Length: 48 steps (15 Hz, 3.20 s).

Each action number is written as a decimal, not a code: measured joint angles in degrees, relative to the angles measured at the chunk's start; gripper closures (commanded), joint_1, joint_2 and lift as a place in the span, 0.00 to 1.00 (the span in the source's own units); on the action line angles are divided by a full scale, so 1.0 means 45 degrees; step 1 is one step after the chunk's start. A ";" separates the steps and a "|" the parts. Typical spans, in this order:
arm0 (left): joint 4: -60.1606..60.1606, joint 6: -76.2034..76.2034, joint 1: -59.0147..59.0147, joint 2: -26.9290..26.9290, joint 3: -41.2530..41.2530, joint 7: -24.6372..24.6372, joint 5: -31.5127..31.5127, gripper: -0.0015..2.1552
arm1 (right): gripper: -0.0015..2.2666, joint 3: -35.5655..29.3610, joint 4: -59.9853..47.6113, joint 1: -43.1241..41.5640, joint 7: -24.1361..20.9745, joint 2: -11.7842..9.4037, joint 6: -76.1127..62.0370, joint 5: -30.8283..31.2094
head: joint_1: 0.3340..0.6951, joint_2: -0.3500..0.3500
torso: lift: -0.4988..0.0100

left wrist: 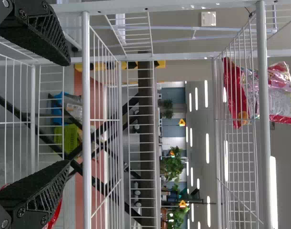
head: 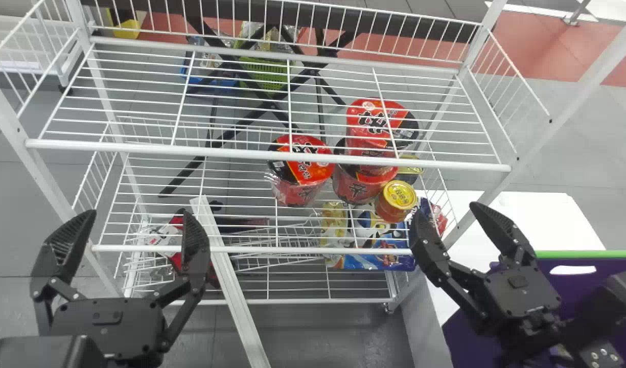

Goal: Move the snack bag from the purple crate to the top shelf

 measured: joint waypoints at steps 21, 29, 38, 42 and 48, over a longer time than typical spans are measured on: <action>0.0519 -0.0127 -0.0251 -0.0038 0.0112 -0.0009 0.0267 0.03 | 0.07 -0.3817 -0.2006 0.0564 0.0029 0.0301 0.4499 -0.1807 | 1.00 0.05 | 0.09; 0.0634 -0.0517 -0.0251 -0.0020 0.0104 0.0111 0.0271 0.03 | 0.07 -0.7408 -0.1087 -0.0516 0.1847 0.0746 0.8439 -0.2652 | 1.00 0.00 | 0.09; 0.1247 -0.1214 -0.0746 0.0109 0.0047 -0.0198 0.0676 0.03 | 0.07 -1.1265 0.1000 -0.3796 0.5681 0.0768 1.4373 -0.0573 | 1.00 0.00 | 0.09; 0.1469 -0.1239 -0.0910 0.0151 0.0066 -0.0205 0.0865 0.03 | 0.07 -1.1584 0.2787 -0.4338 0.7971 -0.0591 1.4520 0.1086 | 1.00 0.00 | 0.09; 0.1633 -0.1445 -0.0963 0.0269 0.0129 -0.0124 0.0993 0.03 | 0.07 -1.1523 0.4770 -0.4800 1.1053 -0.2400 1.5122 0.3650 | 1.00 0.00 | 0.09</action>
